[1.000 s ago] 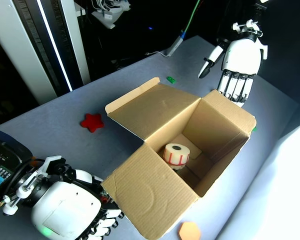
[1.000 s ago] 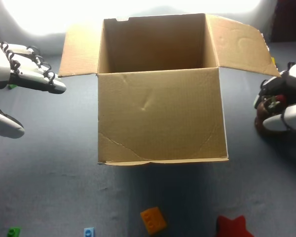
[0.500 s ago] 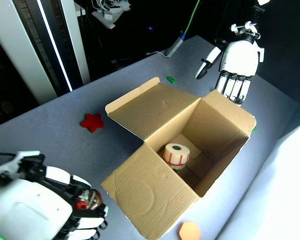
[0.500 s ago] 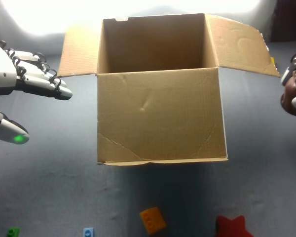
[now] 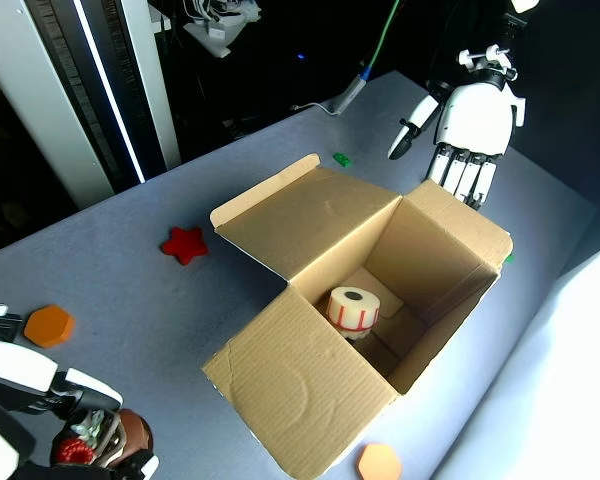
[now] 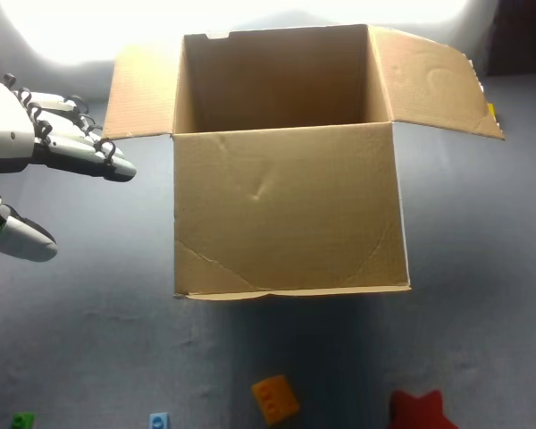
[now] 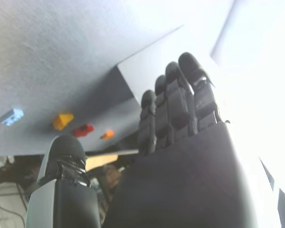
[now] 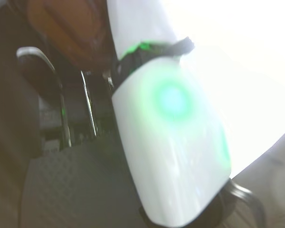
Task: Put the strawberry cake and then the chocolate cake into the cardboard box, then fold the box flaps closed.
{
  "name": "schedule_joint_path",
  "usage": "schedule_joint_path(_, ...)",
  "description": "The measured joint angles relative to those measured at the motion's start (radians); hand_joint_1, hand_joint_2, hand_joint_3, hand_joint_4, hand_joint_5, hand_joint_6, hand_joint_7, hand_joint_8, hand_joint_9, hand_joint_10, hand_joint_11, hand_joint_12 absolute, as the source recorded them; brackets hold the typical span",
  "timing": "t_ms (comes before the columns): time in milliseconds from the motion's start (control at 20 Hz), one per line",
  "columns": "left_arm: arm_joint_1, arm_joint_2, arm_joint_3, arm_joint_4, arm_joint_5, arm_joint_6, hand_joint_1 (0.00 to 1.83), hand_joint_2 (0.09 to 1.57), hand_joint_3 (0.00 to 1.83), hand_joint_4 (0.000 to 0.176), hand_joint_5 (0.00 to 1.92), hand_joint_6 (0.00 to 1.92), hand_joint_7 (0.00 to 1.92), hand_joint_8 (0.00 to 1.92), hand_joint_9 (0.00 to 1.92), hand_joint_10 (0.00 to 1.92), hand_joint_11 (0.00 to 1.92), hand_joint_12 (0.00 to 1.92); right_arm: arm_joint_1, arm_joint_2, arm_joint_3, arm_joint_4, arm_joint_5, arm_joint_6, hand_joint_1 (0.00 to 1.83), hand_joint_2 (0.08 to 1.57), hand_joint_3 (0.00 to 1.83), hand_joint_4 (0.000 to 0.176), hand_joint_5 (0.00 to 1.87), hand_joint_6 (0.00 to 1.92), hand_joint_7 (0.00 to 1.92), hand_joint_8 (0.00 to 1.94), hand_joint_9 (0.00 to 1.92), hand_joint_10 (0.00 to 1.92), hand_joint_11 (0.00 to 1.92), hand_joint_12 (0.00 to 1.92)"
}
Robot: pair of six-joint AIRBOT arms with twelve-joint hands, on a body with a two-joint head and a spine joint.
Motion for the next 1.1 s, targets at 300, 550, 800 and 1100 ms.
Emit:
schedule_joint_path(300,0.0,0.0,0.0,0.0,0.001,0.0,0.27,1.19,0.0,0.006,0.22,0.01,0.22,0.0,0.27,0.0,0.0,0.88,0.074,-0.049,-0.005,-0.301,0.142,0.097,1.33,1.22,0.0,0.0,0.77,1.32,0.75,1.38,0.67,1.5,0.52,1.76)
schedule_joint_path(550,0.0,-0.008,0.001,-0.002,0.0,0.0,0.26,1.19,0.0,0.005,0.22,0.0,0.23,0.0,0.27,0.0,0.0,0.89,0.132,-0.178,0.021,-0.444,0.229,0.068,1.33,1.2,0.0,0.0,0.86,1.2,0.78,1.36,0.68,1.47,0.56,1.72)
schedule_joint_path(800,0.0,-0.013,0.013,0.002,-0.001,0.0,0.26,1.19,0.0,0.012,0.2,0.0,0.22,0.0,0.27,0.0,0.0,0.88,0.186,-0.307,0.081,-0.465,0.239,0.027,1.33,1.22,0.0,0.0,0.79,1.29,0.78,1.33,0.68,1.52,0.49,1.83)
schedule_joint_path(1100,0.0,-0.017,0.015,-0.002,0.001,0.0,0.29,1.18,0.0,0.009,0.19,0.0,0.18,0.0,0.26,0.0,0.0,0.83,0.189,-0.402,0.098,-0.466,0.229,0.01,1.29,1.22,0.0,0.0,0.79,1.3,0.77,1.35,0.63,1.5,0.46,1.82)
